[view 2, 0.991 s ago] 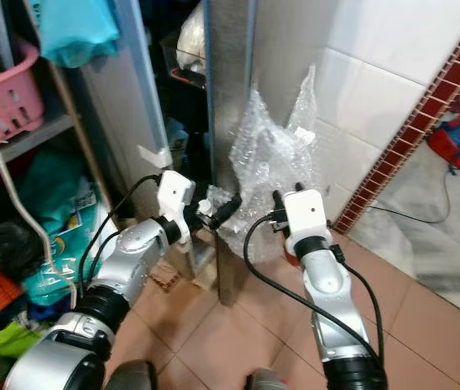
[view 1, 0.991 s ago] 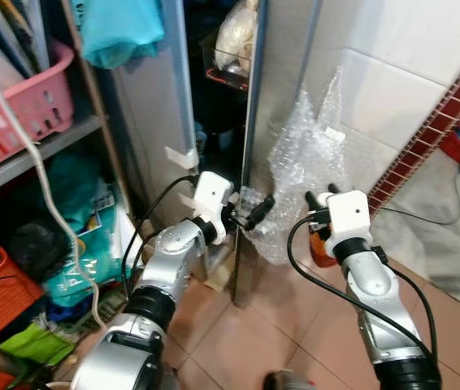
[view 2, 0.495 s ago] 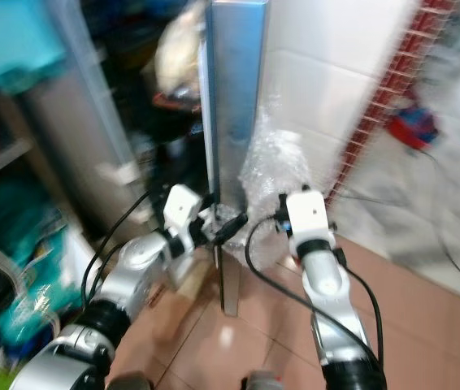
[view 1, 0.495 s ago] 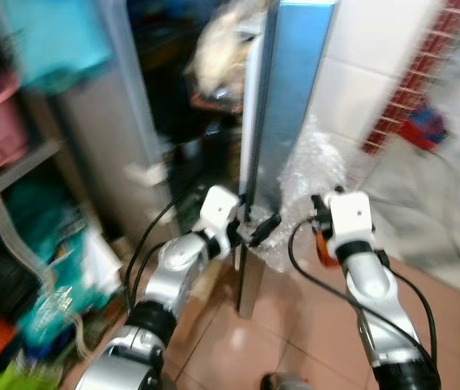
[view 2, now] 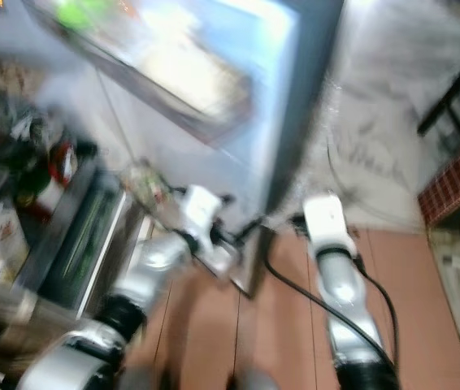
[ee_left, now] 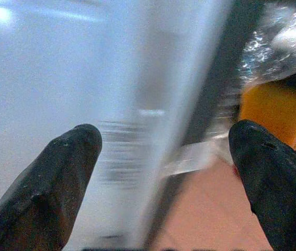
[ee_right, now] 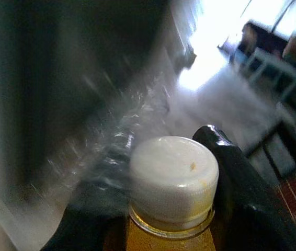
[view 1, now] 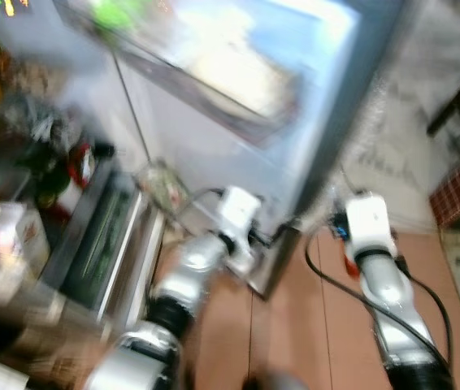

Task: Restocking fridge

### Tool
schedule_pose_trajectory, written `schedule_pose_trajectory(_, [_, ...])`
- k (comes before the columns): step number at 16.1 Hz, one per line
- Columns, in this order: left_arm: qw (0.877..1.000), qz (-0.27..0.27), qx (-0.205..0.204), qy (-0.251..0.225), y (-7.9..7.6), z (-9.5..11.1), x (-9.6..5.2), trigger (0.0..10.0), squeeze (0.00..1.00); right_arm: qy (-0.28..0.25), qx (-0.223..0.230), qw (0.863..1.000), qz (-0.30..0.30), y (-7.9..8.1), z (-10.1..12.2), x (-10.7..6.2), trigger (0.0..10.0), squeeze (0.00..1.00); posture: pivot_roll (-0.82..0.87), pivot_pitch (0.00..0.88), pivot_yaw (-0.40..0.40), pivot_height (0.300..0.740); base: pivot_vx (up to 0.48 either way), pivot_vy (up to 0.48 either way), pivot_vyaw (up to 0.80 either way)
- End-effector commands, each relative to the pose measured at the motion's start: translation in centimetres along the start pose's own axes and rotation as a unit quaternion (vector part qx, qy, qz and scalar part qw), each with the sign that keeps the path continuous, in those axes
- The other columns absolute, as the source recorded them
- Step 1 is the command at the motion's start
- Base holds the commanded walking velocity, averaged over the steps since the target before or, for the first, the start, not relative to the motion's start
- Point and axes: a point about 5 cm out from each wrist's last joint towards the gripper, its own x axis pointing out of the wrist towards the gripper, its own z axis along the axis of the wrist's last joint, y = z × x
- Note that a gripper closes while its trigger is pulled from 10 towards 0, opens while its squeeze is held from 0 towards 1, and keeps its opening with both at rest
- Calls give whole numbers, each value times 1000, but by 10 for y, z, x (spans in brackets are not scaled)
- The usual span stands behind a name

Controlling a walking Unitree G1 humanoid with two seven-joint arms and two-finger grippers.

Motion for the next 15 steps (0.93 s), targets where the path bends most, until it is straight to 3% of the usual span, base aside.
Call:
schedule_pose_trajectory(1, [1000, 4, 0, 11, 0, -5, -2, 10000, 0, -19, -1, 1000, 20, 8, 7, -1, 10000, 0, -18, 81, 2, 740, 458, 0, 0])
schedule_pose_trajectory(4, [1000, 10, 6, 9, 1, -3, 0, 10000, 0, -20, 0, 1000, 23, 10, 7, -1, 10000, 0, -19, 80, 4, 740, 460, 0, 0])
schedule_pose_trajectory(8, [999, 36, 29, 23, 6, -4, 2, 10000, 0, -15, -4, 1000, 26, 9, 5, 0, 10000, 0, -20, 80, 3, 740, 70, 0, 0])
schedule_pose_trajectory(15, [997, 62, 41, 31, 12, -3, 4, 10000, 0, 36, -4, 999, 14, 8, -11, -8, 10000, 0, -26, 79, 6, 740, 417, 0, 0])
